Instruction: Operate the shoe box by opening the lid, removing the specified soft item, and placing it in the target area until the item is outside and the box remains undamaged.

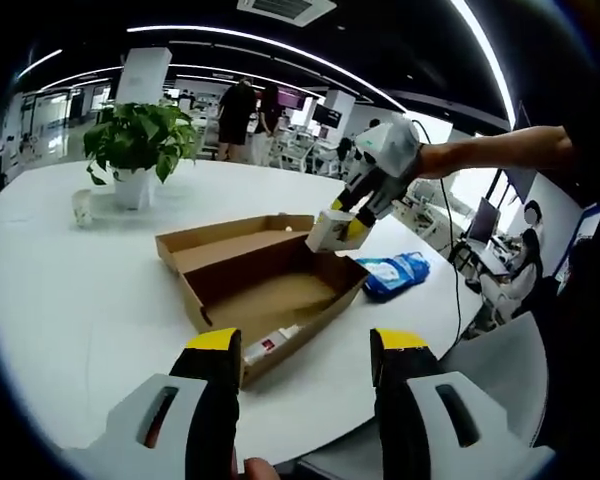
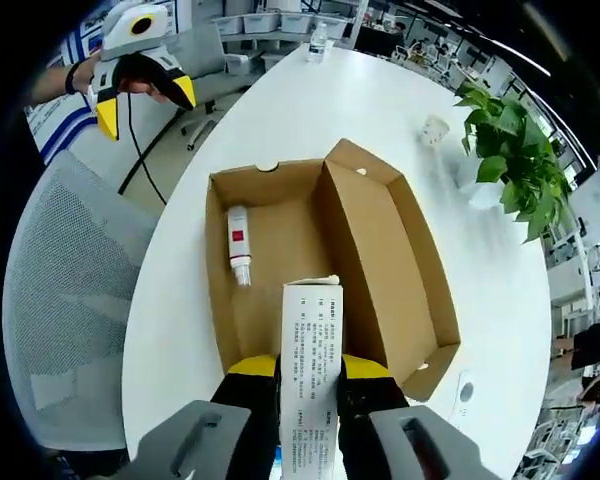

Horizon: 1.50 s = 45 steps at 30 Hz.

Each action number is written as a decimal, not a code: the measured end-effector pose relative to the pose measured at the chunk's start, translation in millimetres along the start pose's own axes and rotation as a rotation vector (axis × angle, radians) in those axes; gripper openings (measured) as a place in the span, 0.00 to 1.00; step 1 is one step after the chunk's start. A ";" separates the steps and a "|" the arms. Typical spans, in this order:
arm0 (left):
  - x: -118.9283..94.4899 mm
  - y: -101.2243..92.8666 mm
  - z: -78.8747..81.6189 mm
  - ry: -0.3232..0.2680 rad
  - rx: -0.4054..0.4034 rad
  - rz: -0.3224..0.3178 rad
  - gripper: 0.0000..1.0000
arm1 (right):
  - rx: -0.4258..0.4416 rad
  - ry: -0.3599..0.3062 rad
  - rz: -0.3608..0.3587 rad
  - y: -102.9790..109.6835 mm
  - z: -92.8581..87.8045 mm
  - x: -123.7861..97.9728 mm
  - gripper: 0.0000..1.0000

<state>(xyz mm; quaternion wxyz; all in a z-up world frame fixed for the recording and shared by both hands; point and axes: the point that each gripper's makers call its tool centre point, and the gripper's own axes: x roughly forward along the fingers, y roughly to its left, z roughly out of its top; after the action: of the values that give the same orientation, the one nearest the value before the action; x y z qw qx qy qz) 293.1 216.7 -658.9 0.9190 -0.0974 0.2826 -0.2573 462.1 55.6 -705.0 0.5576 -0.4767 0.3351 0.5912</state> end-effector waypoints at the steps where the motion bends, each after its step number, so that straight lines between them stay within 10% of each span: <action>1: 0.8 -0.9 0.4 0.001 0.002 -0.002 0.53 | 0.001 0.002 -0.002 0.3 -2.8 -2.2 0.17; 20: 39.1 -39.9 16.4 0.048 0.075 -0.086 0.53 | 0.149 0.070 -0.059 16.8 -123.5 -43.3 0.17; 45: 99.4 -116.0 6.0 0.142 0.152 -0.192 0.53 | 0.439 0.168 -0.109 107.2 -317.8 -92.5 0.17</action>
<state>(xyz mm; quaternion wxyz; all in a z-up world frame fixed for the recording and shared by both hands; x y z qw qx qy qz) 318.4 65.9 -663.0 0.8725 -0.0356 0.3161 -0.3710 410.5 -287.1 -734.8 0.6491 -0.4088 0.4747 0.4316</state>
